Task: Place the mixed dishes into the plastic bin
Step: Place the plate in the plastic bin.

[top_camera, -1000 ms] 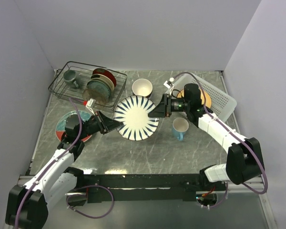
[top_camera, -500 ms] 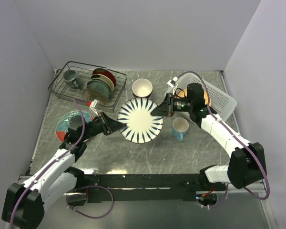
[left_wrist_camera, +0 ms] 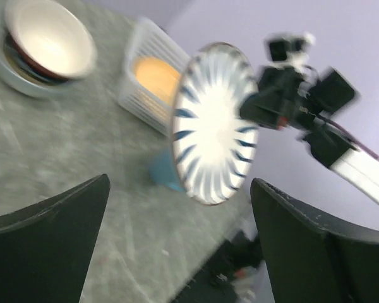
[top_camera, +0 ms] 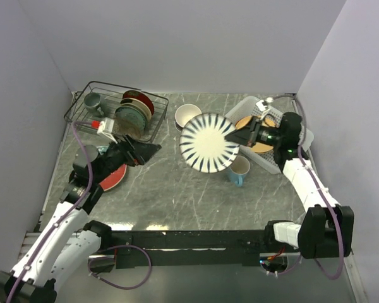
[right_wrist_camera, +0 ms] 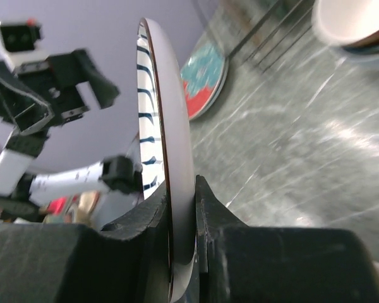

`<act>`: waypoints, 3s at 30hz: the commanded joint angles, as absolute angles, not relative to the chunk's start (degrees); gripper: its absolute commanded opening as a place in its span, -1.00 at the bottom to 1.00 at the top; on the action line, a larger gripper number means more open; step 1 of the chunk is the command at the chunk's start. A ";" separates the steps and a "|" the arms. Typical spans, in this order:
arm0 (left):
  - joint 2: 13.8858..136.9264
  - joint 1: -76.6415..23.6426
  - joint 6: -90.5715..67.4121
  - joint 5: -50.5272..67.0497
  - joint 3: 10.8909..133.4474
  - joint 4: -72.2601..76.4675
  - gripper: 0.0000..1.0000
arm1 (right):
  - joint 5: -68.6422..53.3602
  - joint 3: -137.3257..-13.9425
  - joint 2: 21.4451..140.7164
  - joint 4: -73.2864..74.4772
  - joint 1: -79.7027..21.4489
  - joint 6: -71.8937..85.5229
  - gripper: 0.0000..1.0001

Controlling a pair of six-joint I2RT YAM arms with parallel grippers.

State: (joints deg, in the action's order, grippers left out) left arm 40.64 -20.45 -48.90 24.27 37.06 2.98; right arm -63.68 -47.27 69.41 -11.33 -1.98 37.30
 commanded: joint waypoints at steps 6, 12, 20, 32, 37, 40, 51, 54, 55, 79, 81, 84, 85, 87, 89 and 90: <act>40.60 -20.30 -25.94 0.18 44.74 -21.77 0.99 | -67.85 -47.55 67.67 -21.79 18.61 42.71 -1.00; 38.76 -20.30 -20.66 -5.19 41.50 -24.00 0.99 | -66.54 -47.90 74.79 -21.45 29.60 39.65 -1.00; 38.85 -20.30 -19.77 -4.22 40.43 -22.58 0.99 | -62.06 -53.17 85.42 -15.30 35.68 33.07 -1.00; 38.85 -20.30 -20.21 -5.27 40.17 -22.59 0.99 | -56.95 -59.06 94.83 -11.51 35.86 27.77 -1.00; 39.46 -20.30 -20.30 -5.80 40.34 -22.85 0.99 | -55.81 -61.70 98.52 -9.67 34.81 26.72 -1.00; 39.38 -20.30 -20.39 -6.06 40.34 -22.94 0.99 | -54.93 -62.49 99.93 -8.18 33.49 25.14 -0.98; 39.38 -20.30 -20.57 -6.24 40.34 -22.85 0.99 | -48.08 -71.71 104.06 7.62 28.22 14.78 -0.23; 38.76 -20.21 -20.83 -6.85 40.34 -23.20 0.99 | -42.91 -75.31 103.97 13.77 26.99 8.73 0.14; 38.32 -20.21 -20.92 -7.20 40.25 -23.12 0.99 | -41.59 -77.67 104.24 15.45 26.20 7.48 0.23; 34.02 -20.21 -21.01 -8.79 39.82 -23.03 0.99 | -11.60 -81.30 95.46 26.11 16.26 -13.27 0.52; 33.49 -20.21 -21.09 -8.96 39.64 -22.85 0.99 | -11.95 -79.99 92.92 25.58 16.17 -13.36 0.53; 33.22 -20.21 -21.18 -9.05 39.73 -22.94 0.99 | -13.79 -78.23 89.66 25.05 16.00 -13.27 0.53; 33.14 -20.21 -21.27 -9.05 39.73 -22.94 0.99 | -14.49 -77.87 88.87 24.96 15.91 -13.18 0.53; 33.13 -20.21 -21.09 -9.05 39.73 -23.03 0.99 | -16.95 -76.39 85.80 24.96 15.82 -12.83 0.53; 33.14 -20.21 -21.18 -9.05 39.81 -23.03 0.99 | -19.15 -75.15 83.16 24.87 15.30 -12.92 0.53; 33.13 -20.21 -21.18 -8.97 39.73 -23.03 0.99 | -21.16 -74.02 80.27 24.79 15.03 -12.83 0.53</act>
